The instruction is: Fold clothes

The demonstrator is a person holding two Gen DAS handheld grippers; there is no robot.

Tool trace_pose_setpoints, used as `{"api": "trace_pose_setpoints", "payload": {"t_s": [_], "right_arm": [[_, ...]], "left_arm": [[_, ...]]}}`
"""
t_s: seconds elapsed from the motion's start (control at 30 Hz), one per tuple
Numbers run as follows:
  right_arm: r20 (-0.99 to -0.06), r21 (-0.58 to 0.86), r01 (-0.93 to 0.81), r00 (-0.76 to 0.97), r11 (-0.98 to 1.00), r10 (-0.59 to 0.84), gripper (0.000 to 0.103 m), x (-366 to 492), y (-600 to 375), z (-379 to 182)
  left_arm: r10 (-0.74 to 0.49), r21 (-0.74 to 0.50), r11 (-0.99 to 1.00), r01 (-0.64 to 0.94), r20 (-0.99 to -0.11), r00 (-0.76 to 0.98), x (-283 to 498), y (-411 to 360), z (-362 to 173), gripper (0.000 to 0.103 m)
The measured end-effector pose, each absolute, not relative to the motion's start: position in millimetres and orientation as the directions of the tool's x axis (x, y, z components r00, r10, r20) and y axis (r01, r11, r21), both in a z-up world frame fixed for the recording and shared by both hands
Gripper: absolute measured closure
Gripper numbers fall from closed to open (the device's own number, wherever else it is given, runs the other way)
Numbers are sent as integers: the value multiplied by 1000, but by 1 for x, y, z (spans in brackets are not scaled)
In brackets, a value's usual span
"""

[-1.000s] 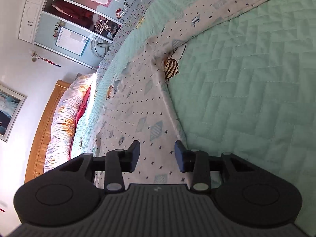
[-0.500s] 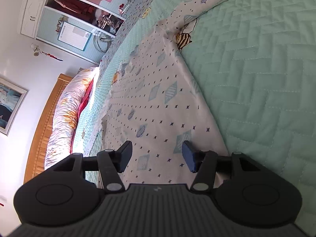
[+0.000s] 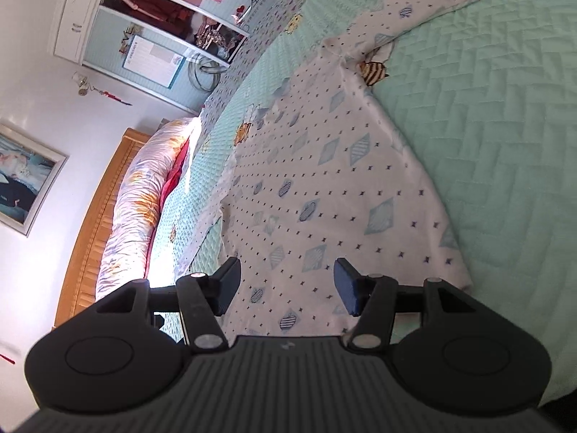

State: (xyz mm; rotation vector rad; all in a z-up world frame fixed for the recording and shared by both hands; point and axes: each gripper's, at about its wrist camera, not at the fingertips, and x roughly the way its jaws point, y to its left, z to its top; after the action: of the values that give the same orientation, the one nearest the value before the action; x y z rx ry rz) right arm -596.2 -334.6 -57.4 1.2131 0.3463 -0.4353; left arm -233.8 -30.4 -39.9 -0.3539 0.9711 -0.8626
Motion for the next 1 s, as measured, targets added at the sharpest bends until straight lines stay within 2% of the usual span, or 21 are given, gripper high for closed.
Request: {"api": "trace_pose_setpoints", "payload": {"t_s": [0.1,0.27,0.37,0.43,0.47,0.5,0.57,0.67,0.83,0.9,1.0], "right_arm": [[-468,834,497,867,239,-172,45,-616,-334,-60],[-436,857,473,877,203,-202,45,-628,-335,-60],[-432,862,462,885,208,-176,45,-624,-333,-71],[-480,844,503,863,187,-158,45,-622,-335,-86],[-520,826,540,841,163,-150,48,-624,-336,-95],[-527,824,545,837,152,-148,57,-626,-337,-99],[-535,819,550,835,162,-130,57,-625,-340,-92],[-514,817,528,849,234,-123,48,-612,-341,-73],[-381,897,370,925,240,-4,47,-576,-346,-79],[-429,883,415,903,218,18,47,-570,-347,-97],[-412,899,404,911,171,17,65,-580,-351,-119]], "left_arm": [[-780,-644,619,449,-568,262,-233,-20,-43,8],[-828,-655,533,535,-535,170,-246,-40,-38,8],[-814,-636,524,567,-570,114,-250,-60,-49,8],[-753,-588,591,553,-648,115,-247,-67,-65,11],[-754,-589,591,551,-647,117,-246,-65,-67,14],[-763,-603,583,545,-638,110,-244,-62,-64,14],[-768,-618,579,532,-632,101,-239,-61,-57,14],[-791,-636,557,535,-603,106,-228,-70,-45,14],[-807,-610,524,594,-578,118,-203,-125,-30,13],[-819,-604,502,619,-562,116,-189,-152,-28,13],[-829,-626,497,601,-547,117,-163,-183,-35,13]]}}
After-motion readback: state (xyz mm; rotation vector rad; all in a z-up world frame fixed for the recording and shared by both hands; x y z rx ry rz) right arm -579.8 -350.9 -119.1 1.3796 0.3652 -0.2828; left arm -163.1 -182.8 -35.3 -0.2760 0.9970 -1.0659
